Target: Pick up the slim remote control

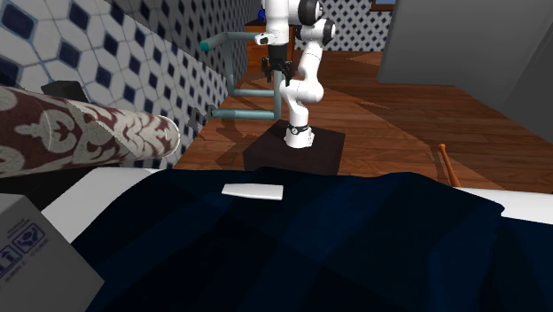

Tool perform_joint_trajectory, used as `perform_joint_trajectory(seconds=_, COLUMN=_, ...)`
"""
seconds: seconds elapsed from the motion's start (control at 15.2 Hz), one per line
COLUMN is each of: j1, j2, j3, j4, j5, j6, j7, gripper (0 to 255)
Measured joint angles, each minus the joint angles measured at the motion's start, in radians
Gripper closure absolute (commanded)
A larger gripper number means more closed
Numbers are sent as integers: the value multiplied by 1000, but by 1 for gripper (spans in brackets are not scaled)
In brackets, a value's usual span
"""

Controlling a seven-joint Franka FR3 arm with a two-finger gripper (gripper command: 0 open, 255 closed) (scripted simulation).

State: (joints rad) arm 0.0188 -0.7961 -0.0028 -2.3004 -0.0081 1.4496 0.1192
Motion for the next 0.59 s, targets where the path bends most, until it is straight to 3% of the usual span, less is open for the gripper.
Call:
perform_joint_trajectory(seconds=0.2, j1=-6, j2=23, j3=22, j4=-6, j5=16, j6=30, j7=45, gripper=0)
perform_joint_trajectory(seconds=0.59, j1=-33, j2=181, j3=128, j4=13, j5=83, j6=177, j7=268, gripper=0)
